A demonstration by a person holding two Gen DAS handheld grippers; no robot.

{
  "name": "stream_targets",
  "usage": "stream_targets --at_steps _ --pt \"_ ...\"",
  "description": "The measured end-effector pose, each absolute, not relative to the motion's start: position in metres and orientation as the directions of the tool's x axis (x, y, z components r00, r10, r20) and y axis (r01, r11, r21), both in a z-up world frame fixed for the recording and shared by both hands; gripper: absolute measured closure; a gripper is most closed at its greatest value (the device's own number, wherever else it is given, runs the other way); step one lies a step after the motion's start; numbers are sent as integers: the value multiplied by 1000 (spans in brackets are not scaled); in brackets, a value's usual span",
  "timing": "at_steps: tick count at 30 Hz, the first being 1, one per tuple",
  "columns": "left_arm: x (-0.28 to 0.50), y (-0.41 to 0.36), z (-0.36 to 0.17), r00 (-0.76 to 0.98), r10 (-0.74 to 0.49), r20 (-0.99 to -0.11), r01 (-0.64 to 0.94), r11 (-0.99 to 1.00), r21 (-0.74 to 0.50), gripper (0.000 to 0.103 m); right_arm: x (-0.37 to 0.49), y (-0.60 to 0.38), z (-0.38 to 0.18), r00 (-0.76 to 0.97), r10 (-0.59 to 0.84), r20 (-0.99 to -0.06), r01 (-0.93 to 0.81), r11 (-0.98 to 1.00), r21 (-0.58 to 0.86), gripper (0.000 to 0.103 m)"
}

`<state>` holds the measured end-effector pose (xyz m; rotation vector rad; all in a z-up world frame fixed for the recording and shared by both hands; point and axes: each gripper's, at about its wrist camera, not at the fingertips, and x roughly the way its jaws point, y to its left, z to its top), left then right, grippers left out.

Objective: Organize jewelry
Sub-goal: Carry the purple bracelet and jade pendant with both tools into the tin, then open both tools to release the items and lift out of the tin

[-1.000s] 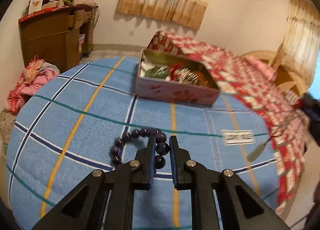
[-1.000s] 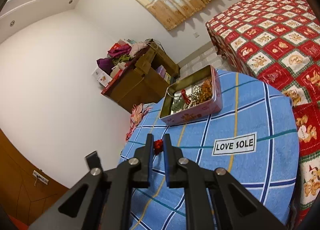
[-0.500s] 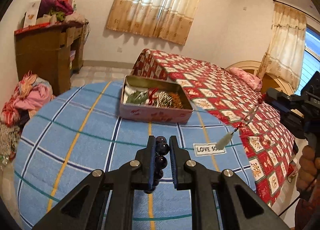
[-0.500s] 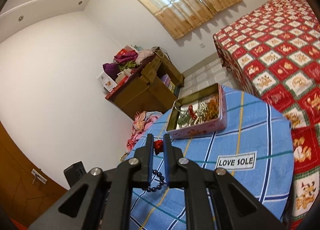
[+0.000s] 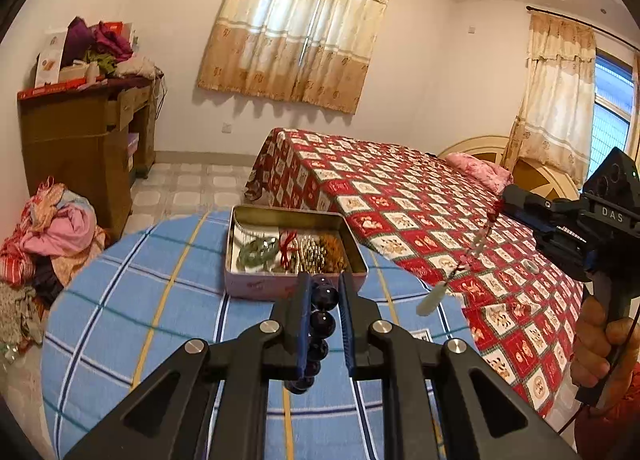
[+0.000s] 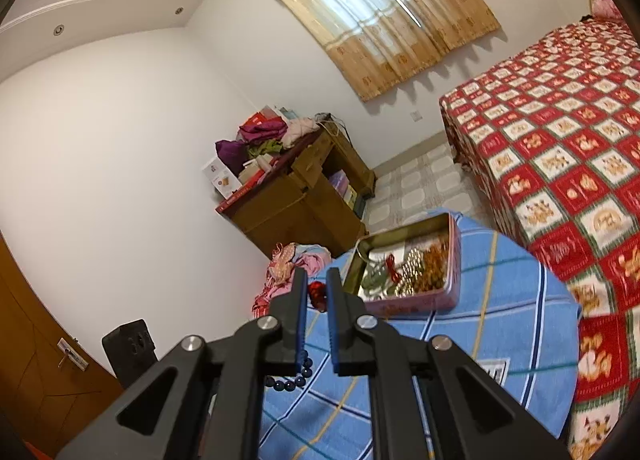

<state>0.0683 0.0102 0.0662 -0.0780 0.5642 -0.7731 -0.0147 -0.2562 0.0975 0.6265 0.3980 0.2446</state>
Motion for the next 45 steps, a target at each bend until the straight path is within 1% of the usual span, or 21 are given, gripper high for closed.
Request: stream_targets --at_steps 10,17,21,24,27,34,39,45 --pt "97 -8 78 590 -688 -424 653 715 -251 90 23 -263 102 897 353 -267 -126 781 611 91" --pt "123 -32 87 596 -697 -399 674 704 -223 90 58 -271 110 907 338 -250 -132 794 594 91" --pt "142 -43 83 599 -695 -397 672 706 -222 90 81 -275 105 910 327 -254 -122 799 589 91" --pt "157 -51 74 599 -691 -405 664 711 -232 90 98 -278 95 911 312 -271 -104 808 580 91" --pt "170 -62 63 607 -674 -422 655 724 -214 90 118 -283 78 904 304 -300 -78 807 585 91" --pt "196 -80 26 601 -635 -485 633 749 -195 90 154 -296 31 879 305 -367 -17 789 614 91" --pt "205 -86 7 612 -594 -523 619 771 -151 90 166 -301 9 866 301 -400 19 779 626 91" --pt "209 -86 -9 615 -566 -550 605 785 -132 90 172 -297 -12 849 289 -443 46 795 605 91"
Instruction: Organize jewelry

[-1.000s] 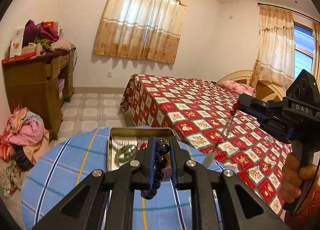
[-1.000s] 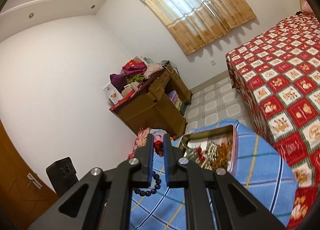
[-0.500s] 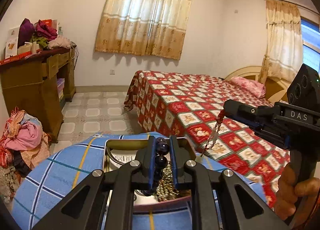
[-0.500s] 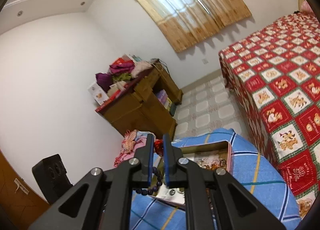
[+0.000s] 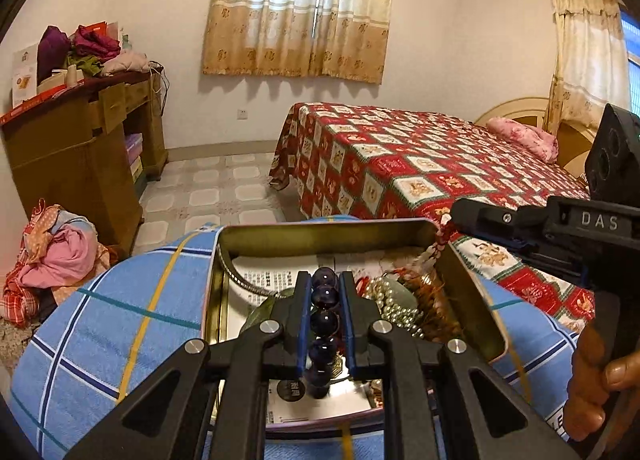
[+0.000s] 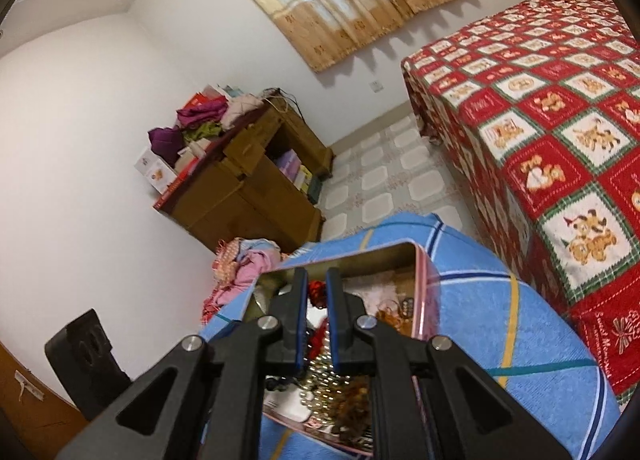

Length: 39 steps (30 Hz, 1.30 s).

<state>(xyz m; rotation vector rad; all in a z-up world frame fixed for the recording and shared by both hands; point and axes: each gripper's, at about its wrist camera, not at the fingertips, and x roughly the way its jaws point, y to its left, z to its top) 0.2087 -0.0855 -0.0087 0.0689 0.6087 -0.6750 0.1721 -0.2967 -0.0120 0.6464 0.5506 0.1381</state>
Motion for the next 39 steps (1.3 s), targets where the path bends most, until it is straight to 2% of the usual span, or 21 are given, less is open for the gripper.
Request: stream_targets --at_steps 2,4,6,7,8,9,10,11,15,19,23,27,30,34,39 --pt "211 -86 -11 634 -539 -555 587 802 -109 90 172 -294 -15 848 282 -448 46 804 593 91" --pt "211 -88 -13 662 -504 -555 563 823 -76 90 174 -292 -17 847 282 -451 45 807 589 86" --pt "211 -87 -12 676 -486 -554 549 834 -60 88 173 -292 -18 844 290 -451 42 803 595 79" --pt "211 -86 -12 670 -490 -557 552 831 -67 85 171 -293 -17 844 293 -448 40 799 599 68" --pt "211 -84 -10 662 -499 -560 556 827 -80 69 167 -293 -14 850 289 -440 40 797 602 56" --pt "209 -82 -6 661 -502 -557 553 828 -91 42 162 -293 -10 859 277 -430 42 799 600 50" --pt "206 -77 -1 676 -500 -542 538 837 -101 30 155 -293 -4 868 263 -420 45 802 595 42" --pt "202 -73 4 693 -499 -520 525 844 -109 21 147 -293 3 877 247 -412 48 808 587 40" --pt "183 -55 19 719 -466 -515 483 869 -111 21 112 -289 20 896 178 -407 92 822 562 40" --pt "156 -48 11 720 -395 -570 436 897 -72 21 76 -273 16 873 97 -477 185 840 510 40" --pt "121 -42 1 694 -347 -631 406 912 -55 21 42 -248 0 842 36 -539 247 862 443 27" --pt "88 -36 0 691 -310 -653 380 924 -36 21 16 -231 -10 811 21 -585 269 875 404 17" --pt "68 -31 3 692 -302 -656 374 927 -32 21 -1 -223 -13 795 12 -606 286 874 393 16" --pt "46 -27 8 714 -237 -658 344 938 35 21 -21 -213 -14 785 19 -620 285 877 388 16" --pt "19 -16 17 743 -224 -631 329 943 54 21 -41 -203 -2 796 3 -605 281 884 374 16"
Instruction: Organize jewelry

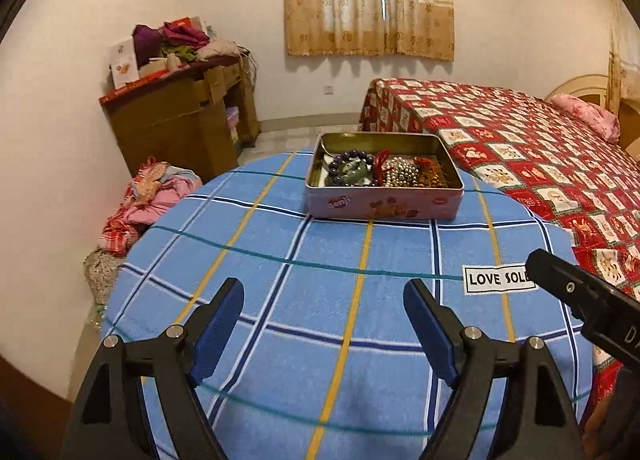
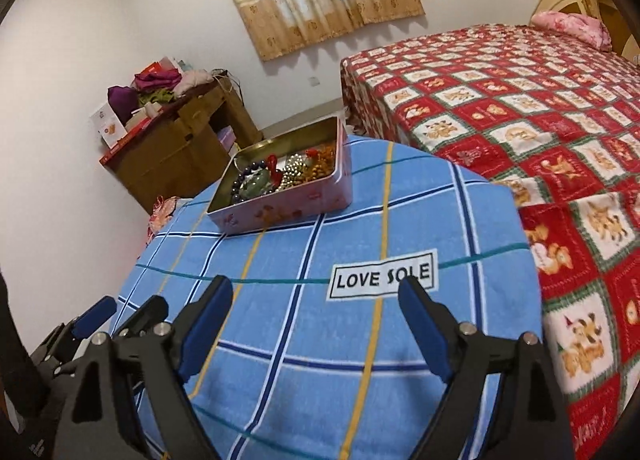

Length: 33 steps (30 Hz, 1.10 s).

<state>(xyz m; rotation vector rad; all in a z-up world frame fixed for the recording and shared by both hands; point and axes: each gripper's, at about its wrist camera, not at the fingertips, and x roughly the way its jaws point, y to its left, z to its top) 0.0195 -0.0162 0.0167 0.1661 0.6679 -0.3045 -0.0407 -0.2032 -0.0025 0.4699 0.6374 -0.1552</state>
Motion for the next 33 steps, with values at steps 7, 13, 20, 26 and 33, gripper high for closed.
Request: stream_targets --at_steps 7,13,20,26,33 --pt "-4 -9 36 780 -204 -592 305 950 74 21 -62 -189 27 837 -43 -545 256 912 321 9" --pt "-17 -4 56 819 -192 -540 283 955 89 21 -77 -178 58 879 -125 -461 266 930 255 3" --pt "-23 6 73 830 -190 -524 251 967 49 20 -98 -165 89 919 -209 -335 286 938 199 0" --pt "-30 10 81 867 -150 -475 209 975 74 20 -106 -159 100 930 -245 -273 298 939 172 0" --pt "-31 9 84 882 -126 -455 196 975 109 20 -105 -158 99 931 -243 -272 296 940 173 0"
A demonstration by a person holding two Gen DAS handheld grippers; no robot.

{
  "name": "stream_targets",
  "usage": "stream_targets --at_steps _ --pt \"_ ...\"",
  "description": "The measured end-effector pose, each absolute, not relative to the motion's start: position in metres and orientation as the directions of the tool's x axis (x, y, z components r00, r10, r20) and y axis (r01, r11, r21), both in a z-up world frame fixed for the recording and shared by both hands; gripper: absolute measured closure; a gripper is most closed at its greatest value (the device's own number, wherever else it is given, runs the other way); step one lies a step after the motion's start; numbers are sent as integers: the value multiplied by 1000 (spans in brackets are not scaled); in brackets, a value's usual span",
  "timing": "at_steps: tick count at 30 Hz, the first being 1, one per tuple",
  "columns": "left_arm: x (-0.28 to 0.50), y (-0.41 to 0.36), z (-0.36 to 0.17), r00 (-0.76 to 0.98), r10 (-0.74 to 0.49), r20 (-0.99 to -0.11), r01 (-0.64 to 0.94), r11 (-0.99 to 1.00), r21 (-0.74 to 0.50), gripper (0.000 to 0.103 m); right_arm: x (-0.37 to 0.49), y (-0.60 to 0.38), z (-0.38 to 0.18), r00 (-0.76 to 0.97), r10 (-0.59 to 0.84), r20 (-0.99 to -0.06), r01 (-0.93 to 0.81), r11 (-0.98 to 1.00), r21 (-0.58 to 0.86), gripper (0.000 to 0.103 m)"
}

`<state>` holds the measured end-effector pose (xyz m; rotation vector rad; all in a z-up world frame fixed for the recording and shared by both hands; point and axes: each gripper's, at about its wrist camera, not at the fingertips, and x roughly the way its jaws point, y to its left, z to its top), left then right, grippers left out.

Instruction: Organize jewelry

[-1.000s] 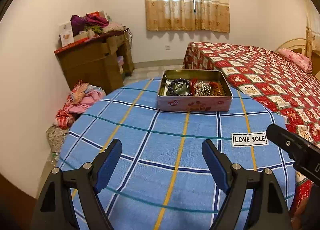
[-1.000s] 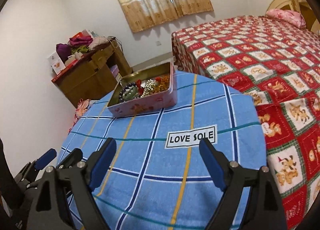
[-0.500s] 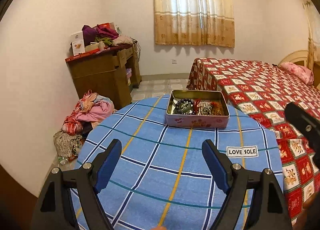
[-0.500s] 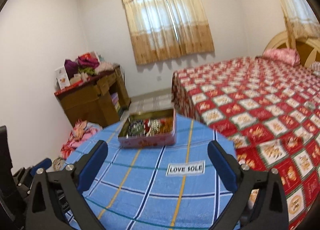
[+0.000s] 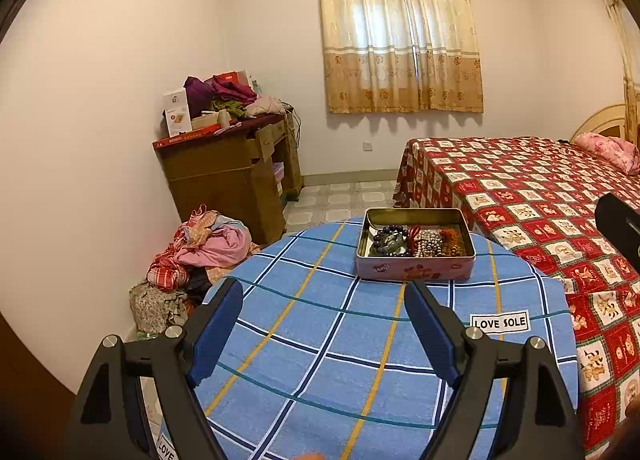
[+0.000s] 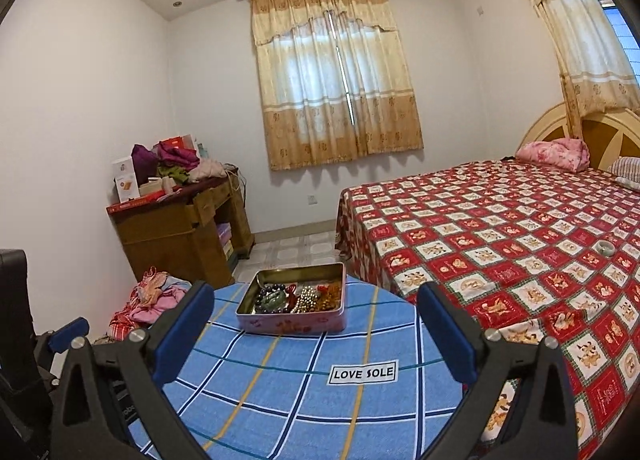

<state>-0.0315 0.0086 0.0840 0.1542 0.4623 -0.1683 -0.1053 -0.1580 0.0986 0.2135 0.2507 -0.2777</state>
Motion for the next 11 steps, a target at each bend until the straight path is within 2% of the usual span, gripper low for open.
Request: stream_targets --at_steps 3,8,11 --pt "-28 9 83 877 -112 -468 184 977 111 20 -107 -158 98 931 -246 -269 298 939 174 0" --pt "-28 15 82 874 -162 -458 214 975 62 20 -107 -158 98 932 -242 -271 295 939 177 0" --pt "-23 14 77 855 -166 -492 226 972 65 20 -106 -159 96 930 -231 -286 289 940 182 0"
